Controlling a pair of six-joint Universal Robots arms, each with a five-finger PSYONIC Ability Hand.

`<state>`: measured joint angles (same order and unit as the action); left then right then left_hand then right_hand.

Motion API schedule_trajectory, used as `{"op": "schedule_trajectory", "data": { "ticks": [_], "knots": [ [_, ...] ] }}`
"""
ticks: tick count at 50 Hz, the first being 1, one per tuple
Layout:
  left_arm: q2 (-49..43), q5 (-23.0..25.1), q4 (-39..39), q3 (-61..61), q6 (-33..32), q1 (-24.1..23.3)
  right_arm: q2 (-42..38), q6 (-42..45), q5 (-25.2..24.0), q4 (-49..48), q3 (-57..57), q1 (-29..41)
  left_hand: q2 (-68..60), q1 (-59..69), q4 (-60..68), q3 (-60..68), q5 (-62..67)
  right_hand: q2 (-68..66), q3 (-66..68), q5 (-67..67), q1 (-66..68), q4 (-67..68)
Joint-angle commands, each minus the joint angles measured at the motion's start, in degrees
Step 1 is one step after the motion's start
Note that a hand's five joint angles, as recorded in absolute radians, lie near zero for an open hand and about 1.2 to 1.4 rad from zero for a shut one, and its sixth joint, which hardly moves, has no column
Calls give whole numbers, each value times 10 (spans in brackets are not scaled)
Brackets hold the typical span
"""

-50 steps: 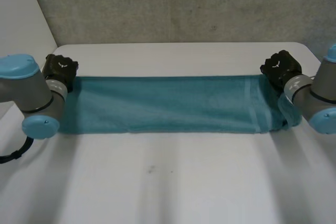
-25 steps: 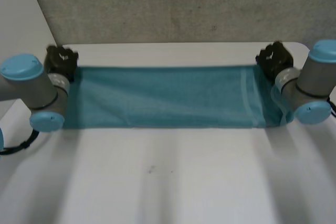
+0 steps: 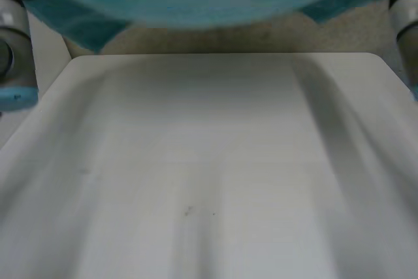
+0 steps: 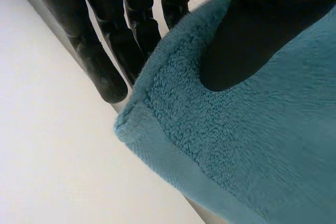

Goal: Fold the laundry

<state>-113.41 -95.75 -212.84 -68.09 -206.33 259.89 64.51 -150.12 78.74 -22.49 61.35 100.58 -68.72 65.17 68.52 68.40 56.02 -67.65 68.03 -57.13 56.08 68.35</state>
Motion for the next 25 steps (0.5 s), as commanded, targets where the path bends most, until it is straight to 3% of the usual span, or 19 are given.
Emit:
{"op": "schedule_trajectory", "data": {
  "ticks": [1, 8, 14, 22, 24, 25],
  "knots": [
    [-23, 7, 40, -122, -1, -1, -11, 7, -64, 56, 124, -27, -113, 148, 115, 116, 140, -123, 120, -129, 239, 117],
    [-65, 14, 48, -229, -7, -1, -91, 37, -86, 64, 192, -47, -113, 148, 115, 116, 140, -123, 120, -129, 239, 117],
    [-47, 14, 78, -287, -7, 0, -100, 80, -84, 97, 225, -58, -113, 148, 115, 116, 140, -123, 120, -129, 239, 117],
    [93, 16, 204, -390, -12, 18, 31, 156, -85, 264, 286, -89, -113, 148, 115, 116, 140, -123, 120, -129, 239, 117],
    [170, 22, 288, -428, -35, 26, 77, 212, -83, 368, 298, -112, -113, 148, 115, 116, 140, -123, 120, -129, 239, 117],
    [171, 22, 289, -428, -36, 26, 77, 212, -83, 369, 298, -112, -113, 148, 115, 116, 140, -123, 120, -129, 239, 117]
  ]
}}
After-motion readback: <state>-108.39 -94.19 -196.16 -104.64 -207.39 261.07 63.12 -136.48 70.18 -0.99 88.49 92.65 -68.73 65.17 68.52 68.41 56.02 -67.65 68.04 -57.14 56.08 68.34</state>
